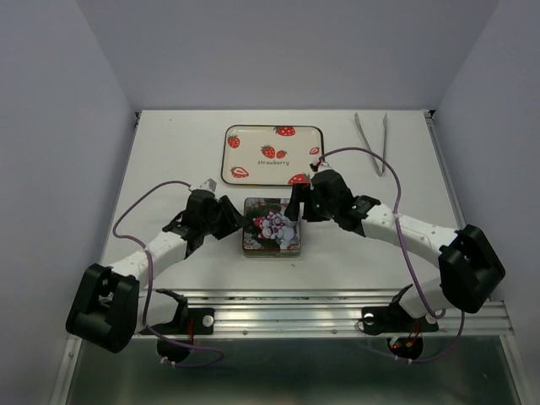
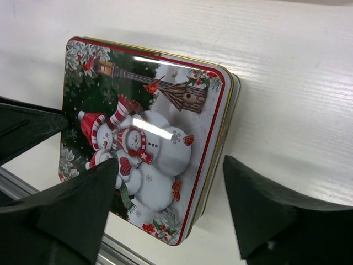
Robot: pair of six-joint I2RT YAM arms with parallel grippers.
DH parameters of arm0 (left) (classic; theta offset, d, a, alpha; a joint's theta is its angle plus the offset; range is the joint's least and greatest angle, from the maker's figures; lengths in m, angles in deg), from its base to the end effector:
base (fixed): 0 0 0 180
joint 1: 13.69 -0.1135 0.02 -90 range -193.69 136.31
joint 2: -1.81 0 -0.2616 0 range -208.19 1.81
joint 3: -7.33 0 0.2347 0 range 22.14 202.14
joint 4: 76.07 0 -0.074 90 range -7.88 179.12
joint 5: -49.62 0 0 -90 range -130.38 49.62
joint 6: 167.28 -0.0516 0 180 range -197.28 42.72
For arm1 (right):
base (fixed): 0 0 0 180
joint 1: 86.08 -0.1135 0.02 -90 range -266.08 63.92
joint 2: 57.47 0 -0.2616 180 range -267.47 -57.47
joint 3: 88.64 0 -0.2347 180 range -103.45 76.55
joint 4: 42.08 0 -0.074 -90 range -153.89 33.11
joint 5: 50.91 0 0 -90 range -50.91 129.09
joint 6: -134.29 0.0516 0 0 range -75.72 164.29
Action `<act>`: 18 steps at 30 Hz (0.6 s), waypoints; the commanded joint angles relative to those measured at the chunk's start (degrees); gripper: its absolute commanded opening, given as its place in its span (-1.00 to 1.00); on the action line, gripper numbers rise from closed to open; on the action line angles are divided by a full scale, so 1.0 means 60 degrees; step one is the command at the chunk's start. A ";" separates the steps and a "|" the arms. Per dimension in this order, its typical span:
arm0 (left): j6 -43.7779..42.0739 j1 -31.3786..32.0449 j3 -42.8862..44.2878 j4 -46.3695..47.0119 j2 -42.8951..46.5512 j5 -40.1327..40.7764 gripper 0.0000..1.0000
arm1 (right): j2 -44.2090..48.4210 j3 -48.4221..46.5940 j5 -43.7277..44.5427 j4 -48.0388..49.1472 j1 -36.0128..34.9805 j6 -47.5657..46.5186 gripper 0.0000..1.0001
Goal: Pack the cookies
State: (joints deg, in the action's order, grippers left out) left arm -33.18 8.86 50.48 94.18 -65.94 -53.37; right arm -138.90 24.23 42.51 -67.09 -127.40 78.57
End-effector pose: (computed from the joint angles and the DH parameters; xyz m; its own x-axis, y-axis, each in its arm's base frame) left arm 0.2144 -0.1016 0.1878 -0.7535 -0.4213 -0.5046 0.0288 0.7457 -0.6656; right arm 0.2315 0.1994 0.2347 -0.7448 0.0938 -0.6606 -0.2480 0.8802 0.4046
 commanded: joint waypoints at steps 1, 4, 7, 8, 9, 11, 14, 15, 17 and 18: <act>-0.0201 0.0066 0.0199 -0.0096 0.0158 0.0056 0.13 | -0.0329 -0.0539 -0.0555 0.0175 -0.0086 -0.0264 0.45; -0.0172 0.0066 0.0155 -0.0096 0.0187 0.0115 0.13 | -0.0608 -0.0583 -0.1038 0.0366 -0.0086 -0.0352 0.22; -0.0113 0.0066 0.0140 -0.0111 0.0071 0.0260 0.12 | -0.0828 -0.0612 -0.0894 0.0381 -0.0086 -0.0411 0.15; -0.0099 0.0066 0.0155 -0.0125 -0.0002 0.0305 0.12 | -0.0872 -0.0597 -0.0776 0.0410 -0.0086 -0.0426 0.10; -0.0084 0.0066 0.0170 -0.0169 -0.0148 0.0349 0.11 | -0.0988 -0.0597 -0.0674 0.0410 -0.0086 -0.0455 0.06; -0.0069 0.0066 0.0199 -0.0184 -0.0310 0.0408 0.06 | -0.1135 -0.0583 -0.0614 0.0396 -0.0086 -0.0484 0.01; 0.0004 0.0066 0.0185 -0.0184 -0.0574 0.0466 0.05 | -0.1515 -0.0481 -0.0527 0.0381 -0.0086 -0.0368 -0.24; 0.0019 0.0066 0.0170 -0.0199 -0.0589 0.0495 0.05 | -0.1589 -0.0422 -0.0352 0.0381 -0.0086 -0.0309 -0.29; 0.0092 0.0066 0.0170 -0.0286 -0.0618 0.0642 0.05 | -0.1707 -0.0275 -0.0132 0.0207 -0.0086 -0.0148 -0.41; 0.0092 0.0066 0.0199 -0.0432 -0.0647 0.0686 0.03 | -0.1707 -0.0246 -0.0116 0.0147 -0.0086 -0.0089 -0.42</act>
State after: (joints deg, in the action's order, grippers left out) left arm -32.09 8.86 51.20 95.58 -68.04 -52.98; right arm -146.79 22.57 39.23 -64.51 -127.40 76.86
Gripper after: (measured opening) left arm 0.527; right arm 0.317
